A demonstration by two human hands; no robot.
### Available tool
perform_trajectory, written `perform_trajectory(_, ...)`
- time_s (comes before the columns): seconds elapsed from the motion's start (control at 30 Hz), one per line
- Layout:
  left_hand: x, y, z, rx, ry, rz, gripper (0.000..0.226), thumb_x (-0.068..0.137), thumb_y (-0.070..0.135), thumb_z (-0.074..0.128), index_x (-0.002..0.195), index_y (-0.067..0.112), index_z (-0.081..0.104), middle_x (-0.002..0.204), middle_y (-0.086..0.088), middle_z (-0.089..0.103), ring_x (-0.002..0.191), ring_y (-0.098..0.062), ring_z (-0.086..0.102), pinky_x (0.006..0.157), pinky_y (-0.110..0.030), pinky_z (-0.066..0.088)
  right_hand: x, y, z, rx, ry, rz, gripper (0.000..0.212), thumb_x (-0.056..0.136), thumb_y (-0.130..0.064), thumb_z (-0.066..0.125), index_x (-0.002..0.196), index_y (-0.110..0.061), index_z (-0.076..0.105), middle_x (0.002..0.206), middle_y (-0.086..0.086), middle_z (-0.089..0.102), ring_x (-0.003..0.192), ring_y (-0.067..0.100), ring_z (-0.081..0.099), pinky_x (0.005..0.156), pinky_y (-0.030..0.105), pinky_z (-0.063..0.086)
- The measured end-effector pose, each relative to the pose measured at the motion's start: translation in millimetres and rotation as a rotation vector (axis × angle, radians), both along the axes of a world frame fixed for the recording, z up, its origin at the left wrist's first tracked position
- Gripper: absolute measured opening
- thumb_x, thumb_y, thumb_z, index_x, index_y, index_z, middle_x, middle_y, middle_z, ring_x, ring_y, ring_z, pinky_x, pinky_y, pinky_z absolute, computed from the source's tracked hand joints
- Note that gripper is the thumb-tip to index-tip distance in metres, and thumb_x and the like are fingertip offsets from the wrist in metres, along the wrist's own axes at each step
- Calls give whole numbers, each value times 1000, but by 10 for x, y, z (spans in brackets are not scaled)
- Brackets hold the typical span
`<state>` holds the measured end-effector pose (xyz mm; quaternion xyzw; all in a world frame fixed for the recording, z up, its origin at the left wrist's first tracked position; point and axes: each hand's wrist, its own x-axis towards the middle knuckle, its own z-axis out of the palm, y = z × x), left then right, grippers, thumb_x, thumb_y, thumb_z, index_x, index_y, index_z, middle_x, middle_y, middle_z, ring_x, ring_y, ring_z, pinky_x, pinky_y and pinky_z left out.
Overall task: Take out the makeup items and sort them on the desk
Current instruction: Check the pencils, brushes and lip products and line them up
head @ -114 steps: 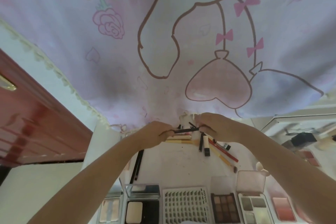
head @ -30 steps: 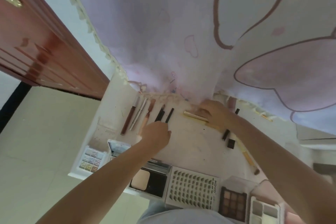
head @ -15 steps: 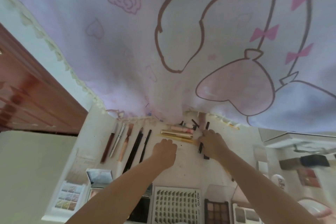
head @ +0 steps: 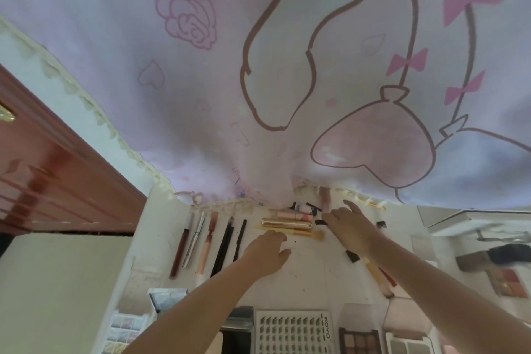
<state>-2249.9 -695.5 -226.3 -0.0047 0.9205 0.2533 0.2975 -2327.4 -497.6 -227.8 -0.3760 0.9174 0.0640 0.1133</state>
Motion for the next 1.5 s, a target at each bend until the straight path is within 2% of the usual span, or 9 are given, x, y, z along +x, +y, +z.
perform_trajectory(0.07,-53,-45,114,123,35,94,41,97,28,41,134,10,41,133,-5,48,113,-18,51,96,-25,38,11,-43,192,-36,72,77,29,50,-17,78,76,-22,68,48,-10,50,31,6,28,36,8,17)
perform_trajectory(0.17,-131,-131,316,247,102,163,37,96,22,44,131,8,45,126,-6,53,107,-19,53,94,-22,39,-9,-68,420,-137,48,36,24,74,-32,48,75,-26,72,56,-10,57,29,2,44,31,9,23)
perform_trajectory(0.27,-147,-190,489,339,73,114,40,94,21,48,132,10,42,117,-3,55,96,-9,51,85,-17,39,6,-145,567,-45,55,14,30,87,-12,43,109,-7,63,117,16,57,89,21,65,75,22,51)
perform_trajectory(0.33,-150,-189,621,363,12,42,39,94,23,50,131,11,43,107,2,53,88,-8,52,74,-14,42,69,-184,631,-26,-115,13,38,88,-10,46,126,-5,49,138,12,38,120,25,48,99,33,41)
perform_trajectory(0.43,-178,-141,868,327,31,-68,27,95,21,47,115,5,55,90,1,57,68,-4,53,62,-7,39,112,-261,816,-90,19,71,28,82,-27,57,109,-21,62,110,0,56,99,13,57,87,17,43)
perform_trajectory(0.7,-140,-354,1553,260,218,-92,21,98,18,36,82,20,50,69,9,50,60,-1,47,58,-7,39,189,-238,1678,-161,-121,9,30,98,-32,32,107,-14,54,87,2,54,76,13,48,76,24,42)
perform_trajectory(1.2,-93,-195,1893,1597,337,1069,27,100,24,32,77,17,45,68,-8,58,67,-21,58,66,-35,47,439,-416,1913,-628,-209,-246,32,94,-27,44,64,-21,52,61,-9,52,55,3,51,60,8,41)
perform_trajectory(1.33,-179,-266,1886,1305,329,967,22,99,23,25,88,20,43,42,6,31,32,-6,25,34,-14,23,367,-435,2001,-682,-187,-255,25,94,-17,46,92,-2,66,73,-2,58,64,10,54,63,9,40)
perform_trajectory(1.5,-180,-439,2107,797,129,446,29,89,-10,28,90,4,53,74,-1,44,61,-9,38,48,-13,35,211,-546,2170,-684,54,-134,28,93,-13,47,118,-10,58,107,4,63,79,8,47,71,11,35)
